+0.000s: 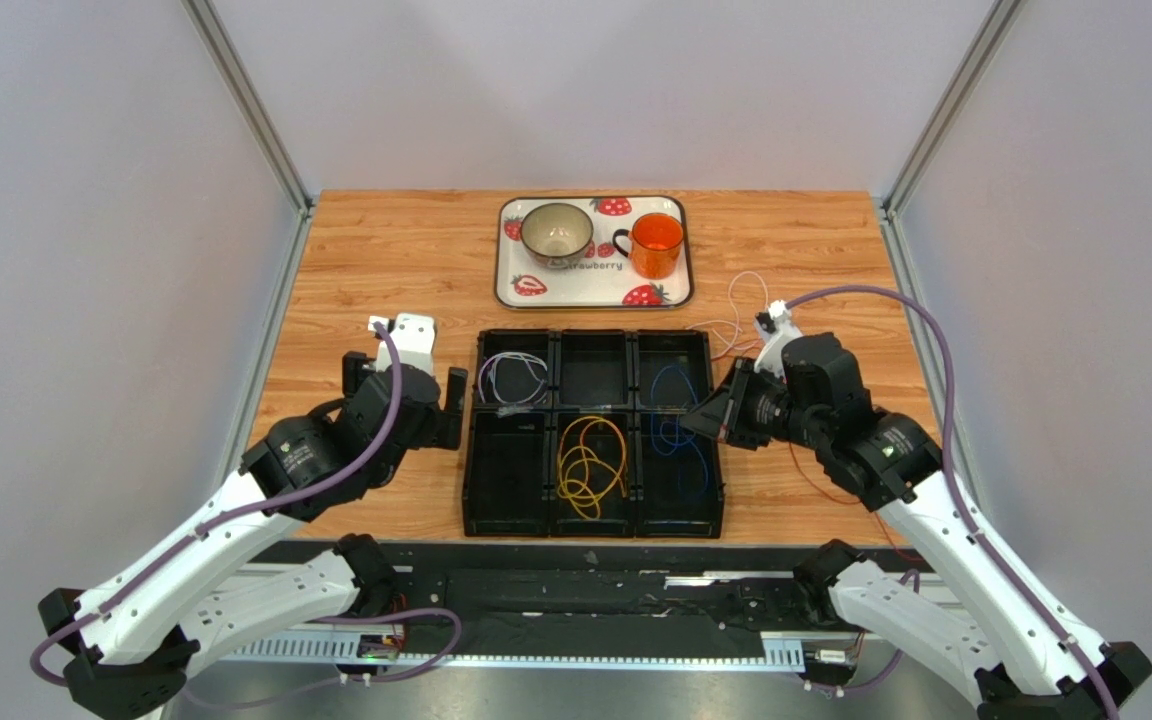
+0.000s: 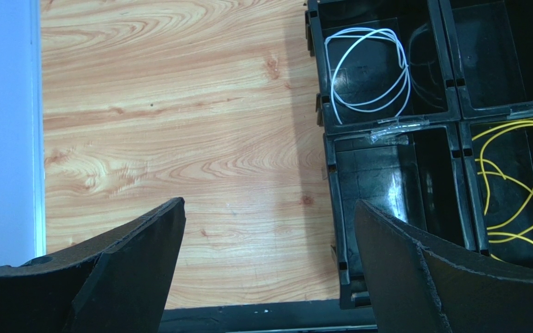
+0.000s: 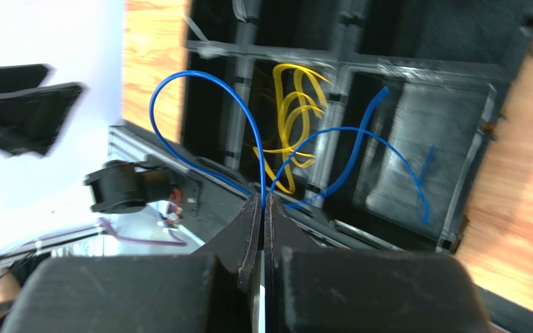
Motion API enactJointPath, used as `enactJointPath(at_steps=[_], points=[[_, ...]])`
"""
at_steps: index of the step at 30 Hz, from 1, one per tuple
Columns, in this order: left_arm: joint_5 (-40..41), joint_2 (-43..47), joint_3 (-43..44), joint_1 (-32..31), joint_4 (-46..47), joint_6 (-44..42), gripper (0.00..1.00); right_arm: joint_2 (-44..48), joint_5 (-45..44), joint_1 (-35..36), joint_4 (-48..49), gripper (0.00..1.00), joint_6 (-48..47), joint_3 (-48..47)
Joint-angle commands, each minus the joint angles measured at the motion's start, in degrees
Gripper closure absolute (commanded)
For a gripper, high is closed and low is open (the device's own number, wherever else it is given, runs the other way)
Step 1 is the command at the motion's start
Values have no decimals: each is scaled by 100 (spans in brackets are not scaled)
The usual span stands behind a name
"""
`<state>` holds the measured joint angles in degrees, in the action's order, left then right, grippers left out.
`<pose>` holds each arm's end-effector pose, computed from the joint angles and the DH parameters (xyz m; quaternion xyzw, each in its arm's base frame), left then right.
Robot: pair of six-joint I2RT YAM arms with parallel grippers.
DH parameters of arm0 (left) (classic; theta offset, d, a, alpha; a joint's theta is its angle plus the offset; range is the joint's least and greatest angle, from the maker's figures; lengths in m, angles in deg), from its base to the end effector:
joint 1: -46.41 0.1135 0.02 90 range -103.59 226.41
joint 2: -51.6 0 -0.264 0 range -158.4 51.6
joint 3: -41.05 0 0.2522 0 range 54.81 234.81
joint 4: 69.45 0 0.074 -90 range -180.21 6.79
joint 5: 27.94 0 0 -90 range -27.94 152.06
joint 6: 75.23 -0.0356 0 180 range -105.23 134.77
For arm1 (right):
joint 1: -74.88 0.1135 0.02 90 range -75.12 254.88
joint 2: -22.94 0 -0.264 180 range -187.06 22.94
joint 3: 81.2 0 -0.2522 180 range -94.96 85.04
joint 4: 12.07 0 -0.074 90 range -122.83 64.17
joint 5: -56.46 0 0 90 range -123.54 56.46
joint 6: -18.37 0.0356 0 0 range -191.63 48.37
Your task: Untangle the cables
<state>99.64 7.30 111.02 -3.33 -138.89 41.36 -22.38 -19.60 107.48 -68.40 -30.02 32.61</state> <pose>0.1020 -0.0868 0.3364 0.0508 0.8784 0.0033 0.4753 0.1289 0.0926 0.3281 0.0139 0.8839 0.3604 0.2976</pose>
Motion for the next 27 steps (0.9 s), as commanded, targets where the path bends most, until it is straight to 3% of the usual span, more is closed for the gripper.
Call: enactJointPath(at_steps=[1,12,18,27], points=[[74,35,198,34,-4,-40,1,-11,-250,36,310,100,93,424],[47,79,198,34,-4,-40,1,-592,-1032,88,170,100,-12,1041],[47,96,198,34,-4,-40,1,-942,-1718,343,-41,100,-30,1015],[56,123,180,34,-4,-31,1,-1602,-2000,625,-6,100,-47,901]])
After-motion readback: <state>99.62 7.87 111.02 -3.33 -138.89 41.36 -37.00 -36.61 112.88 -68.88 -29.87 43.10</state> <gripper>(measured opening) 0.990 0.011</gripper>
